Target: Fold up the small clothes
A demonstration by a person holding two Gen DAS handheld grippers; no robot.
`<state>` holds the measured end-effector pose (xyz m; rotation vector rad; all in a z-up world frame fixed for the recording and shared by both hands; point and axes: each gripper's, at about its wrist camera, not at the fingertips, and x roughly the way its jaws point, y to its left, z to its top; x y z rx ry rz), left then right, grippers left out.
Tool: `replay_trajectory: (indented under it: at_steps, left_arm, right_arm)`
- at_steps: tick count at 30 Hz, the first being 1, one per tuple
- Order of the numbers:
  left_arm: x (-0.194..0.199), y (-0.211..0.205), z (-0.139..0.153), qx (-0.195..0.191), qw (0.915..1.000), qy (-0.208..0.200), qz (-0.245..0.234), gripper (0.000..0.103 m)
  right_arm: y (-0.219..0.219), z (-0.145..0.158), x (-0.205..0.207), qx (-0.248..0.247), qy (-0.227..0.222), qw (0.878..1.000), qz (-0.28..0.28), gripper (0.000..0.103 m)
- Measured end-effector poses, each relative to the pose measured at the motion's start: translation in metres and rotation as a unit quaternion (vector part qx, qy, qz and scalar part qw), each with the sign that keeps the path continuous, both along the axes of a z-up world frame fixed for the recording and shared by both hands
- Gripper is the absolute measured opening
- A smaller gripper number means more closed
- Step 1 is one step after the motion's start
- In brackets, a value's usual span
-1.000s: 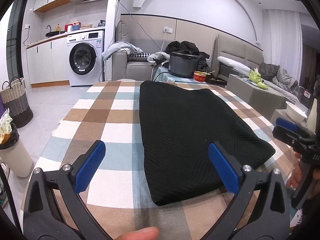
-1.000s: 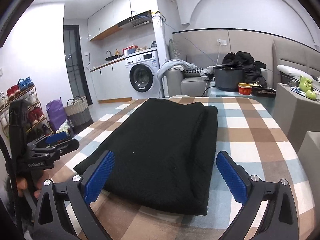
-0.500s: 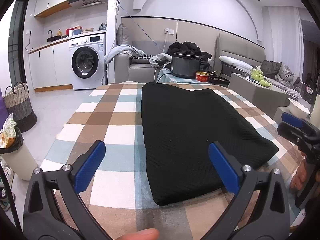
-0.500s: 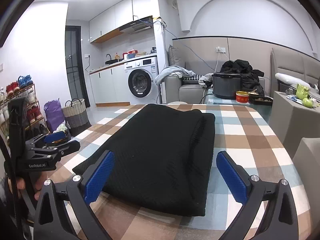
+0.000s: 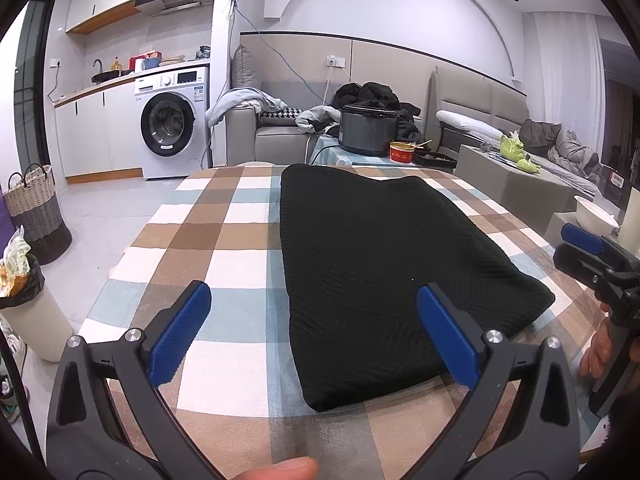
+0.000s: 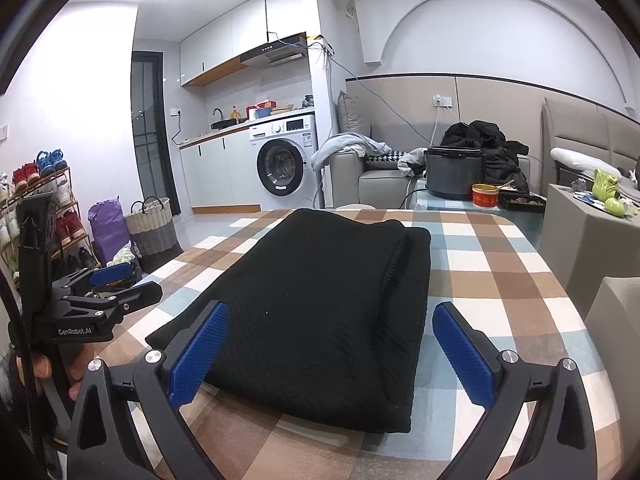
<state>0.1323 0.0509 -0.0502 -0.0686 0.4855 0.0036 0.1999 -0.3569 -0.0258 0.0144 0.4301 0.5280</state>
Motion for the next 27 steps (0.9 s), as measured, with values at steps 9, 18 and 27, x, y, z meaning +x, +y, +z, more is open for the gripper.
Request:
replay_trajectory:
  at_steps: [9, 18, 27]
  left_arm:
    - [0.0017, 0.0042, -0.0016, -0.007, 1.0, 0.003, 0.001, 0.102]
    - [0.0005, 0.0047, -0.001, -0.007, 1.0, 0.003, 0.001, 0.102]
    - [0.0006, 0.0056, -0.0011, -0.006, 1.0, 0.003, 0.0, 0.102]
  right_arm:
    - [0.0004, 0.0, -0.0008, 0.0, 0.0, 1.0, 0.003, 0.103]
    - [-0.0004, -0.0002, 0.0002, 0.0, 0.003, 1.0, 0.003, 0.103]
    - [0.0, 0.0, 0.0, 0.0, 0.003, 1.0, 0.002, 0.103]
